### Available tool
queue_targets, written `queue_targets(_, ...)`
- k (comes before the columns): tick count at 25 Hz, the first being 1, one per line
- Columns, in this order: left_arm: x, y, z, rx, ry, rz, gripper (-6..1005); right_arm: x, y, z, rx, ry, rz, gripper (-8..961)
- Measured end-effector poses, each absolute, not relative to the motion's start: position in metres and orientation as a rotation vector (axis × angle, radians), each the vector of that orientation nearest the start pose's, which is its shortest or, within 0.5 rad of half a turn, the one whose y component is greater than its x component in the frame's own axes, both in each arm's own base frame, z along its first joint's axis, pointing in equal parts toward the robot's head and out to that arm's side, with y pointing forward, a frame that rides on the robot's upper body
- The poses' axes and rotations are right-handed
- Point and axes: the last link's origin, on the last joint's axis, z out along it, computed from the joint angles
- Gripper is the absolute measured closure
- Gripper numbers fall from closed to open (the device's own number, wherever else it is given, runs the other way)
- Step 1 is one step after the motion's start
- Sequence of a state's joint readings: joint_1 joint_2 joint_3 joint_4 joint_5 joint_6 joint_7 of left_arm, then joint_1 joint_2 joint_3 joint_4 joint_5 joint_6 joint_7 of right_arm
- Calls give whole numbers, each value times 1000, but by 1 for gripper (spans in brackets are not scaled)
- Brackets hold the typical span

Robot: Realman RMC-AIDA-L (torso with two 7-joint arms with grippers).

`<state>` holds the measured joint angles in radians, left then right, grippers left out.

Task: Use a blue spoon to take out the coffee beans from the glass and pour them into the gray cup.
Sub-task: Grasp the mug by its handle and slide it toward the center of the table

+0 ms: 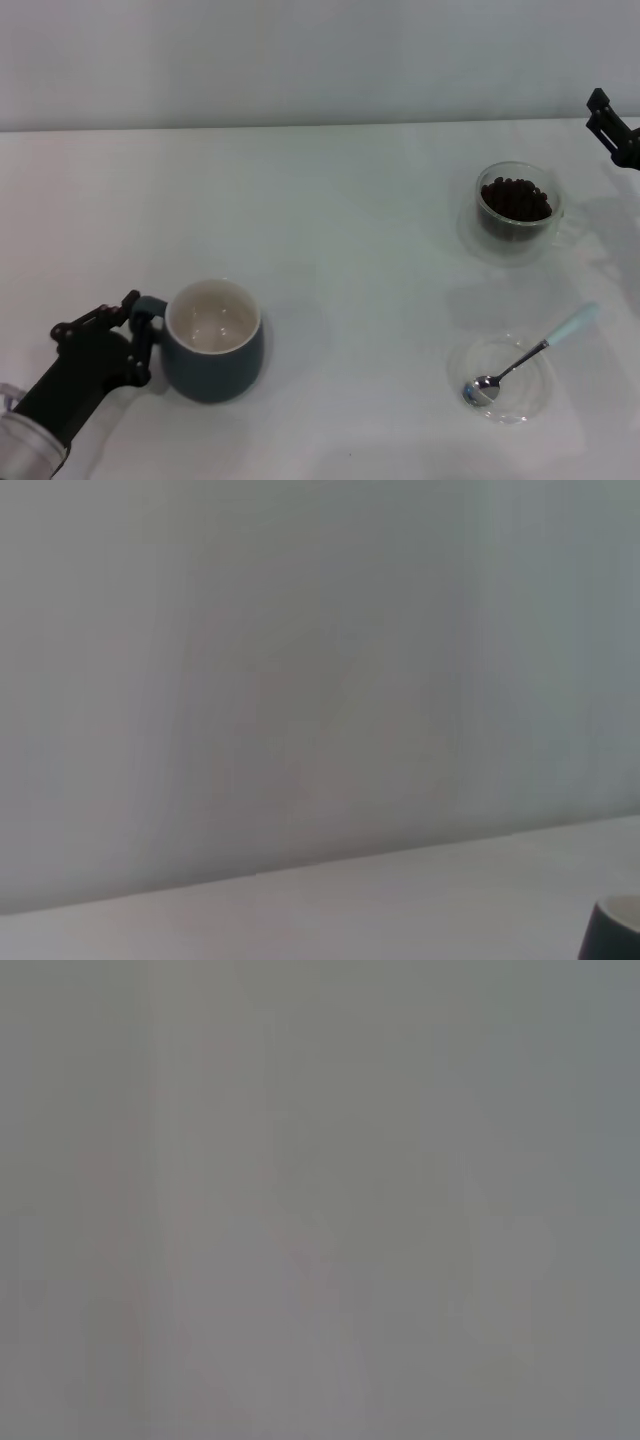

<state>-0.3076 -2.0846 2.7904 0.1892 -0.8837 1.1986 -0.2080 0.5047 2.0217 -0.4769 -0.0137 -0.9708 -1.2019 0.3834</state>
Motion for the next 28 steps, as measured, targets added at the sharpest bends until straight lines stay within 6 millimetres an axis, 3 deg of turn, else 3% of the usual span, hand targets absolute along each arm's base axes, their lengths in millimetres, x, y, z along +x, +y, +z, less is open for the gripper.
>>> queue_targets(16, -298, 287, -92, -2107, -471, -697, 870, 346, 348, 33, -1572, 566, 750, 81)
queue_targets(28, -285, 291, -110, -2206, -456, -661, 870, 345, 348, 33, -1573, 559, 756, 81)
